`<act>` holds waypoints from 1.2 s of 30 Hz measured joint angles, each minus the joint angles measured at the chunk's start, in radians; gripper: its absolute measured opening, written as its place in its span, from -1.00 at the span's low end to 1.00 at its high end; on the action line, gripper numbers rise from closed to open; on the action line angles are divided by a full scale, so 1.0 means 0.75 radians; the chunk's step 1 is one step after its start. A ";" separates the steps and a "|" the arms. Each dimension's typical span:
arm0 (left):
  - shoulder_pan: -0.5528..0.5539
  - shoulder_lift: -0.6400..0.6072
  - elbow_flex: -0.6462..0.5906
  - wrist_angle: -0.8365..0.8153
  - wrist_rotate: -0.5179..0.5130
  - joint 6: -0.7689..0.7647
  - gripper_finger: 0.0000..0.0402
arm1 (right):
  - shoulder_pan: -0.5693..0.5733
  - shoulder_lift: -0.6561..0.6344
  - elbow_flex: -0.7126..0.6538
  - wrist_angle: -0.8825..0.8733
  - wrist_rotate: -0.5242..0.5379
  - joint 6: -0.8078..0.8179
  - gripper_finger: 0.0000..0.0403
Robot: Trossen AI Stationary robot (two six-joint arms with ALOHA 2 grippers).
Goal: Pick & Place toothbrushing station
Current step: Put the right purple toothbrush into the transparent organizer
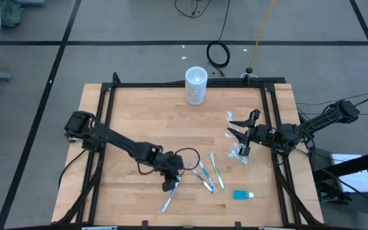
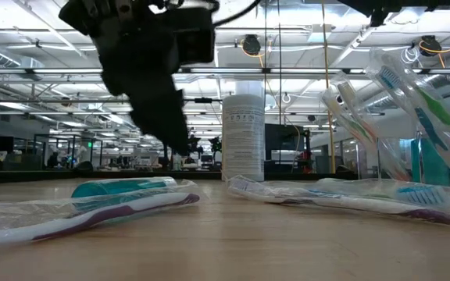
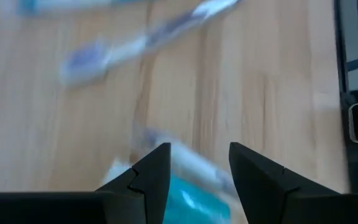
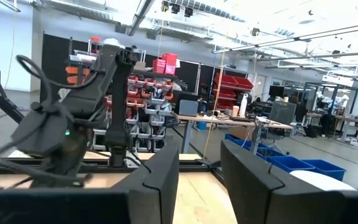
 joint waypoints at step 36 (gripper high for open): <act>0.184 0.216 0.001 0.329 -0.056 0.884 -0.15 | 0.000 0.009 0.001 0.051 -0.001 -0.175 -0.46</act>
